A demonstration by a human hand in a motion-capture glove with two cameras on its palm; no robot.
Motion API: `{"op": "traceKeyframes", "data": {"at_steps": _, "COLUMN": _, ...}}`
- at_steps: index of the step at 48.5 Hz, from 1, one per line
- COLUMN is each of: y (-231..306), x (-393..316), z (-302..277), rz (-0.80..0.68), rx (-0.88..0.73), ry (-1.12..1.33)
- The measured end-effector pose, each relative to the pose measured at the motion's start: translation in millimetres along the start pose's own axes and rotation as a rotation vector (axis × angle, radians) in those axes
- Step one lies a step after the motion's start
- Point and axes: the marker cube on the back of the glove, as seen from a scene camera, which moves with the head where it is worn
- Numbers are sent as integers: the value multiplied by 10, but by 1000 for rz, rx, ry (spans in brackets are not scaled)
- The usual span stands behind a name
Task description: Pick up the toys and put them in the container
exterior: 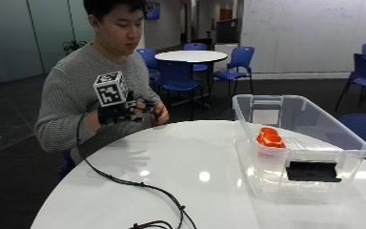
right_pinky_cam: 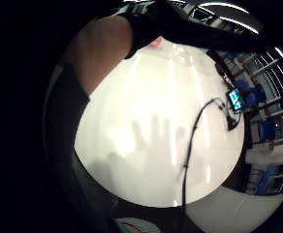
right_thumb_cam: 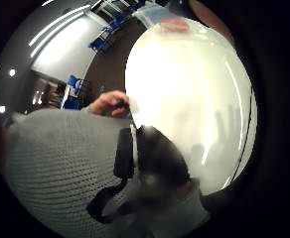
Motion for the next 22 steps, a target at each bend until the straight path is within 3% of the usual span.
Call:
{"op": "traceKeyframes", "data": {"at_steps": 9, "y": 388, "x": -83, "z": 227, "rz": 94, "rx": -32, "ry": -125}}
{"op": "traceKeyframes", "data": {"at_steps": 22, "y": 417, "x": 109, "z": 196, "rz": 158, "rx": -19, "ry": -72}}
